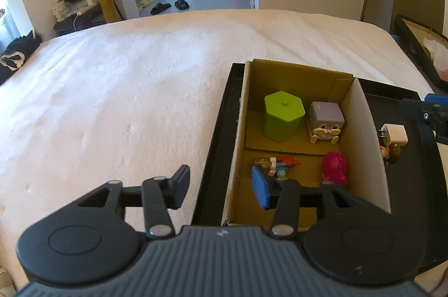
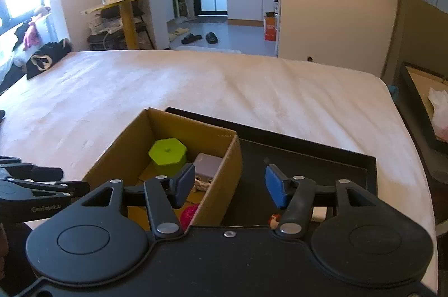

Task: Organize rigid objects
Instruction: 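Move the right gripper to the brown monkey figure and grasp it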

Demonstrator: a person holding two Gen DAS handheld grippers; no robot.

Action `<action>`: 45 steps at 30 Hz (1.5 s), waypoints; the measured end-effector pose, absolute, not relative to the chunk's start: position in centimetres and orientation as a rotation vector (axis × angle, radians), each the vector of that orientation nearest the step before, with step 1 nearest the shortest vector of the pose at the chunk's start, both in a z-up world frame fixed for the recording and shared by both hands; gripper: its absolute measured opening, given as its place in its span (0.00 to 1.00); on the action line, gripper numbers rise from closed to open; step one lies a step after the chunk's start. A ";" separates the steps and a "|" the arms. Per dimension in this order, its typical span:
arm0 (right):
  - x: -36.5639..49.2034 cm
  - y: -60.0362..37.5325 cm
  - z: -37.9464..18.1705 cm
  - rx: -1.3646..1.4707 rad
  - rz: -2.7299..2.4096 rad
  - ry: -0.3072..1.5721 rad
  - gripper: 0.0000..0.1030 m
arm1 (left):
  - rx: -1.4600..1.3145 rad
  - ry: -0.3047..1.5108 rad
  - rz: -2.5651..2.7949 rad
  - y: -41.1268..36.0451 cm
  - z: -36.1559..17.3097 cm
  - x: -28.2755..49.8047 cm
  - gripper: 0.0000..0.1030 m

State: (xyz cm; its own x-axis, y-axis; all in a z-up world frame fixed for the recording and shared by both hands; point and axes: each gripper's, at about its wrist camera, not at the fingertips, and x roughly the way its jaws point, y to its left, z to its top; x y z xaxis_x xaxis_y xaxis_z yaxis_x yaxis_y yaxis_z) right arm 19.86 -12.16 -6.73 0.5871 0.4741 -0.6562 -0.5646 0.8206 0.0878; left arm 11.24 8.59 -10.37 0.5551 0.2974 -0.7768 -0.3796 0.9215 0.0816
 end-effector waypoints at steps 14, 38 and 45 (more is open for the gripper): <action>22.4 -15.6 -9.6 -0.080 0.483 0.834 0.55 | -0.043 0.912 0.437 7.7 -10.2 11.9 0.51; 25.6 -14.7 -16.5 -0.184 0.501 0.973 0.52 | 0.006 0.944 0.448 7.0 -10.7 12.9 0.51; 25.8 -14.4 -17.6 -0.197 0.508 0.995 0.30 | 0.001 0.951 0.451 7.1 -10.8 13.0 0.51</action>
State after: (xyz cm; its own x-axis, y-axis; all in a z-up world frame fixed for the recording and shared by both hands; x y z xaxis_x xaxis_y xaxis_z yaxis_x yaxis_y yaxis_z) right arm 25.78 -14.38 -17.62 0.4396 0.3183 -0.8399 -0.4938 0.8668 0.0700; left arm 13.03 7.10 -10.82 0.4957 0.3729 -0.7844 -0.3716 0.9073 0.1965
